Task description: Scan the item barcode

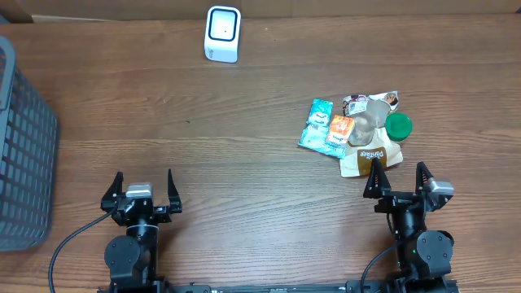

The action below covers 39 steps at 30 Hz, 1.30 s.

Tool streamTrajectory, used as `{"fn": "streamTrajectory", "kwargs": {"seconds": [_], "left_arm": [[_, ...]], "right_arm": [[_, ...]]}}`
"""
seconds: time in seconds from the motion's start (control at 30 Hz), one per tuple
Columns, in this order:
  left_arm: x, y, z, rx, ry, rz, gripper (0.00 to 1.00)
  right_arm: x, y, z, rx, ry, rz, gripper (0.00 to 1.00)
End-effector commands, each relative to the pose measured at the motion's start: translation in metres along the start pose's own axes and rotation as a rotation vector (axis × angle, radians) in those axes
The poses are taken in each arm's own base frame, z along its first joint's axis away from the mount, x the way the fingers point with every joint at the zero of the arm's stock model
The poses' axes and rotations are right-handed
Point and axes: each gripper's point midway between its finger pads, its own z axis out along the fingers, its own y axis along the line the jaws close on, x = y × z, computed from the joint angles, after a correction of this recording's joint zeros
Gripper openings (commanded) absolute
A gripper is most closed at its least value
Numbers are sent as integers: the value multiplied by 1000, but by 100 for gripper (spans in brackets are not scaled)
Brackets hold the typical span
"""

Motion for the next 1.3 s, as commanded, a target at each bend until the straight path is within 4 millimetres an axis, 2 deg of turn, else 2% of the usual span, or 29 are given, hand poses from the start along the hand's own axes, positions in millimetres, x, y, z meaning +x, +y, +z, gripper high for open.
{"fn": "streamTrajectory", "kwargs": {"seconds": [0.0,1.27], "left_arm": [[1,1,0,-7,-6,16,99],[0,1,1,-9,-18,16,100]], "right_arm": [[2,1,0,-6,-3,4,100],[2,1,0,-6,-3,4,100]]}}
